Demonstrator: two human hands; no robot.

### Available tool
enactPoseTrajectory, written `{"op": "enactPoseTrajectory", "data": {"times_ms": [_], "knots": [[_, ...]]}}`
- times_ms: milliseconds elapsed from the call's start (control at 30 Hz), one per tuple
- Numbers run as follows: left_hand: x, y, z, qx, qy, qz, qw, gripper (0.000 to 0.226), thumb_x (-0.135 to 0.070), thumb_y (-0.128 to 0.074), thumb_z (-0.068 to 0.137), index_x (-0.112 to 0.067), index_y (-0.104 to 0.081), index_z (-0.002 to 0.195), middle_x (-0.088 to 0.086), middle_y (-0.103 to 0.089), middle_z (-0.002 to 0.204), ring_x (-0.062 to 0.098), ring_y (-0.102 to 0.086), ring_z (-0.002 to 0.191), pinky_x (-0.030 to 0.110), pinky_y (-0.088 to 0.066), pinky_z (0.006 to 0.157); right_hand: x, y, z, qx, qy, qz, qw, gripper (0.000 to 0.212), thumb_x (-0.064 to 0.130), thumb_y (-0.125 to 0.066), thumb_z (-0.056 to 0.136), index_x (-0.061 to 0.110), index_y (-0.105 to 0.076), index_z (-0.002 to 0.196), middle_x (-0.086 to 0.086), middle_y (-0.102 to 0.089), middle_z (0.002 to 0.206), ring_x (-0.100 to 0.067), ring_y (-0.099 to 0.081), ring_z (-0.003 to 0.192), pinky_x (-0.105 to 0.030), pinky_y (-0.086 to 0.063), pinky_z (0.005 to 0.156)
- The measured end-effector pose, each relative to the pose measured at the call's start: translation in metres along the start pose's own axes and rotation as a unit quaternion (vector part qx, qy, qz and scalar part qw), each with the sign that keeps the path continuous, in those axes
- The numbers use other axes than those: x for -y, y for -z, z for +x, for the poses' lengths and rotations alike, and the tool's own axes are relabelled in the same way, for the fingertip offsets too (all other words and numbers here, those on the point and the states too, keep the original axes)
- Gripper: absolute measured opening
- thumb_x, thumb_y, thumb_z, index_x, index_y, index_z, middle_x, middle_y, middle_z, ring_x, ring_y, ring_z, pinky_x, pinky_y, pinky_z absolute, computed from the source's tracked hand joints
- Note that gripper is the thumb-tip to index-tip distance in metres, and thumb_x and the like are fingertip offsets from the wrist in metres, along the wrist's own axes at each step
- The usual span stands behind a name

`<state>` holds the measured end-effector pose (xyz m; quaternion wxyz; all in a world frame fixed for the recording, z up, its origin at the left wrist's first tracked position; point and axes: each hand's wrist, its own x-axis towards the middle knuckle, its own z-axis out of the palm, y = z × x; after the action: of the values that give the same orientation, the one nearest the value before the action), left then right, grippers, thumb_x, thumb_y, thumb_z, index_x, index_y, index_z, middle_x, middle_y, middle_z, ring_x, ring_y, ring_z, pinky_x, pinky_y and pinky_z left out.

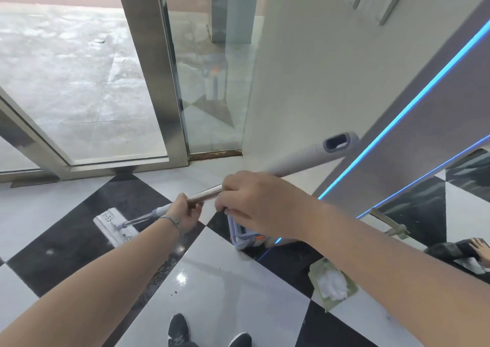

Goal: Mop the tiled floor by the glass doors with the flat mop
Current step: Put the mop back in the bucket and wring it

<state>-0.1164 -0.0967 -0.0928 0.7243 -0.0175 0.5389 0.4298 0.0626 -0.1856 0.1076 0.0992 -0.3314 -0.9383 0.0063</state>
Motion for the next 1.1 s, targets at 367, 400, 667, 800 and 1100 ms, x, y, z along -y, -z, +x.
{"op": "enactPoseTrajectory", "data": {"times_ms": [367, 400, 667, 800, 1100], "knots": [[-0.014, -0.013, -0.002, 0.038, 0.033, -0.136, 0.989, 0.031, -0.016, -0.029, 0.103, -0.001, -0.054, 0.092, 0.008, -0.065, 0.053, 0.012, -0.064, 0.04, 0.013, -0.045, 0.034, -0.021, 0.001, 0.038, -0.248, -0.405, 0.495, 0.728, 0.02, 0.033, -0.071, 0.087, 0.015, -0.066, 0.093, 0.008, -0.067, 0.081, -0.001, -0.059, 0.072, -0.018, -0.045, 0.069], [-0.013, -0.014, -0.003, 0.041, 0.038, -0.143, 0.988, 0.031, -0.017, -0.03, 0.104, -0.001, -0.054, 0.093, 0.008, -0.066, 0.052, 0.012, -0.065, 0.041, 0.013, -0.046, 0.035, -0.018, 0.007, 0.046, -0.301, -0.388, 0.529, 0.692, 0.01, 0.025, -0.071, 0.088, 0.017, -0.067, 0.083, 0.003, -0.068, 0.079, -0.005, -0.06, 0.075, -0.018, -0.046, 0.07], [-0.024, -0.007, -0.015, 0.069, 0.098, 0.032, 0.992, 0.036, -0.04, -0.037, 0.104, -0.009, -0.044, 0.089, 0.011, -0.061, 0.071, 0.018, -0.065, 0.041, 0.017, -0.046, 0.032, -0.014, 0.031, 0.101, -0.423, -0.298, 0.648, 0.559, 0.048, -0.005, -0.058, 0.086, 0.019, -0.044, 0.046, -0.001, -0.037, 0.045, -0.014, -0.034, 0.043, -0.027, -0.031, 0.05], [-0.036, 0.013, -0.018, 0.09, 0.048, 0.378, 0.92, 0.056, -0.064, -0.034, 0.096, -0.011, -0.046, 0.082, 0.017, -0.069, 0.093, 0.032, -0.071, 0.073, 0.033, -0.056, 0.049, -0.015, 0.042, 0.117, -0.433, -0.287, 0.654, 0.55, 0.042, -0.001, -0.056, 0.076, 0.02, -0.043, 0.042, 0.001, -0.033, 0.044, -0.015, -0.025, 0.044, -0.029, -0.021, 0.048], [-0.039, 0.007, -0.012, 0.158, -0.312, 0.648, 0.676, 0.017, -0.03, -0.068, 0.087, -0.028, -0.059, 0.1, -0.008, -0.067, 0.104, 0.012, -0.062, 0.102, 0.034, -0.051, 0.09, -0.014, 0.05, 0.127, -0.399, -0.298, 0.642, 0.583, 0.034, -0.001, -0.055, 0.075, 0.013, -0.038, 0.048, 0.0, -0.029, 0.044, -0.015, -0.022, 0.043, -0.028, -0.019, 0.048]]}}
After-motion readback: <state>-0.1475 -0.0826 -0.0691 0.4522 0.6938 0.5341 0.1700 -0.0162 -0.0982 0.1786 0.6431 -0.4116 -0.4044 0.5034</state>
